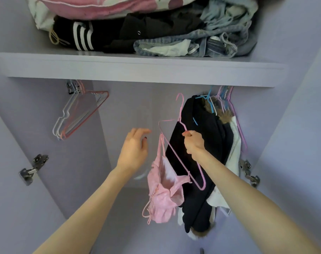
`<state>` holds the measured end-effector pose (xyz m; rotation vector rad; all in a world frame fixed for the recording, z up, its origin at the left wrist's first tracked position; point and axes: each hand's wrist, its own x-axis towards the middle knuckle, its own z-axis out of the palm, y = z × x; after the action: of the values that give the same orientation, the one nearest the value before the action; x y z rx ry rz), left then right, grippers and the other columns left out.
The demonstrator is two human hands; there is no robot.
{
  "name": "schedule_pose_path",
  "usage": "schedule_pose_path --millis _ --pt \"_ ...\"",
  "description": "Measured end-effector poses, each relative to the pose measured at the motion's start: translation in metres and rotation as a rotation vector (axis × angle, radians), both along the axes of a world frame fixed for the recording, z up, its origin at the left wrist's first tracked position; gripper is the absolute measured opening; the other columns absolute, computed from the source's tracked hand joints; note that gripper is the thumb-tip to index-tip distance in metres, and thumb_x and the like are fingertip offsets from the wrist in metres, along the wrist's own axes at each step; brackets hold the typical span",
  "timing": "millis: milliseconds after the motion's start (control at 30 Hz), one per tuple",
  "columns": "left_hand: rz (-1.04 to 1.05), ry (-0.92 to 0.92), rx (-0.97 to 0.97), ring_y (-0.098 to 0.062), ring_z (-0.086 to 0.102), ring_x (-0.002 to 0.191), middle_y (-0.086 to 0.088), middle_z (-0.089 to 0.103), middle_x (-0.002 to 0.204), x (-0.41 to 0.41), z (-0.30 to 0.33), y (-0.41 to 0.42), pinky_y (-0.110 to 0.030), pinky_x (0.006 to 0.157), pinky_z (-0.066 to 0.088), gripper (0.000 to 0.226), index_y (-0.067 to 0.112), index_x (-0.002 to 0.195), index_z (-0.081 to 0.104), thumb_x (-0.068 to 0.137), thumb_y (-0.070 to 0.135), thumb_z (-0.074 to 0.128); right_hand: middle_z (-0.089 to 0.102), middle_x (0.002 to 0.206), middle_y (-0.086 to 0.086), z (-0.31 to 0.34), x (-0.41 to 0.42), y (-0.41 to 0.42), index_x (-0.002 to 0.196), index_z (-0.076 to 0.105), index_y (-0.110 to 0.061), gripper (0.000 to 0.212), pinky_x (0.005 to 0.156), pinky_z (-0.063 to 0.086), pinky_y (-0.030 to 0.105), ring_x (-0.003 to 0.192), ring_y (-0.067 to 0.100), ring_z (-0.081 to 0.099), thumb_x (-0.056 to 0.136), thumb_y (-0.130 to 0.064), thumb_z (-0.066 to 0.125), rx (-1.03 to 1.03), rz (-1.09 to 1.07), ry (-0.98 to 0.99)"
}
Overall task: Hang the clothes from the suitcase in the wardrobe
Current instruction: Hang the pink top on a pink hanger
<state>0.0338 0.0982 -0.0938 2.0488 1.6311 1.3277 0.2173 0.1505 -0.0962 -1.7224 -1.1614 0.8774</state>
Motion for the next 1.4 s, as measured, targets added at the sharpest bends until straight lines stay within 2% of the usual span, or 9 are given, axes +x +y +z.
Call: schedule_pose_path --millis 133,233,467,600,900,1000,1167,1300,1400 --pt "0.186 0.321 0.406 -0.04 0.038 0.126 -0.019 0.046 0.134 0.009 0.037 0.025 -0.054 0.102 0.032 0.053 0.008 0.128 0.05 0.077 -0.007 0.044 0.066 0.102 0.016 0.005 0.029 0.014 0.105 0.062 0.002 0.024 0.085 0.051 0.039 0.085 0.026 0.059 0.095 -0.015 0.049 0.117 -0.074 -0.108" --pt "0.246 0.495 0.449 -0.046 0.015 0.139 -0.021 0.023 0.15 0.018 0.064 0.045 -0.061 0.11 0.014 0.076 0.014 0.144 0.028 0.073 -0.009 0.043 0.064 0.112 0.016 0.015 0.048 0.03 0.11 0.064 -0.001 0.025 0.096 0.048 0.041 0.104 0.029 0.06 0.093 -0.007 0.048 0.19 -0.134 -0.092" --pt "0.266 0.609 0.431 -0.045 -0.006 0.141 -0.019 -0.003 0.156 0.026 0.073 0.086 -0.065 0.11 0.003 0.095 0.024 0.149 0.006 0.07 -0.008 0.047 0.063 0.114 0.016 0.033 0.078 0.077 0.12 0.061 -0.003 0.028 0.085 0.053 0.035 0.089 0.021 0.056 0.097 -0.01 0.045 0.237 -0.215 0.096" --pt "0.286 0.606 0.441 -0.044 -0.009 0.141 -0.017 -0.005 0.156 0.026 0.067 0.095 -0.063 0.11 -0.002 0.1 0.026 0.149 0.0 0.068 -0.007 0.049 0.063 0.108 0.013 0.043 0.076 0.106 0.119 0.061 -0.005 0.029 0.062 0.044 0.019 0.083 0.018 0.054 0.097 -0.013 0.044 0.287 -0.204 0.153" --pt "0.321 0.573 0.464 -0.043 -0.007 0.141 -0.016 -0.003 0.155 0.031 0.064 0.1 -0.063 0.111 0.0 0.103 0.026 0.148 -0.002 0.065 -0.001 0.052 0.063 0.114 0.017 0.034 0.081 0.135 0.121 0.058 -0.001 0.029 0.04 0.04 0.015 0.055 0.01 0.045 0.097 -0.008 0.044 0.083 -0.237 0.309" --pt "0.349 0.566 0.462 -0.045 -0.004 0.141 -0.019 0.0 0.155 0.035 0.065 0.101 -0.064 0.111 0.002 0.102 0.025 0.148 0.0 0.065 0.001 0.053 0.054 0.131 0.019 0.027 0.09 0.137 0.127 0.051 0.002 0.035 0.049 0.042 0.02 0.061 0.013 0.045 0.095 -0.009 0.043 0.068 -0.239 0.317" --pt "0.363 0.575 0.431 -0.044 -0.004 0.141 -0.019 -0.001 0.155 0.037 0.065 0.098 -0.064 0.112 0.003 0.102 0.026 0.148 -0.003 0.066 0.001 0.052 0.065 0.114 0.018 0.021 0.093 0.134 0.117 0.059 0.004 0.031 0.05 0.038 0.02 0.056 0.012 0.045 0.095 -0.012 0.045 0.105 -0.419 0.296" --pt "0.377 0.557 0.415 -0.044 -0.003 0.141 -0.019 0.0 0.156 0.04 0.065 0.094 -0.064 0.111 0.004 0.101 0.025 0.148 -0.001 0.066 -0.002 0.051 0.061 0.118 0.019 0.024 0.097 0.116 0.118 0.057 0.003 0.029 0.082 0.05 0.037 0.099 0.032 0.061 0.096 -0.009 0.043 0.094 -0.338 0.092" --pt "0.359 0.487 0.359 -0.042 -0.006 0.142 -0.016 -0.003 0.156 0.046 0.067 0.085 -0.063 0.111 0.003 0.097 0.025 0.149 0.001 0.069 -0.004 0.048 0.061 0.118 0.021 0.022 0.101 0.093 0.117 0.057 0.0 0.029 0.092 0.051 0.043 0.104 0.034 0.061 0.092 -0.001 0.044 0.113 -0.278 -0.017"
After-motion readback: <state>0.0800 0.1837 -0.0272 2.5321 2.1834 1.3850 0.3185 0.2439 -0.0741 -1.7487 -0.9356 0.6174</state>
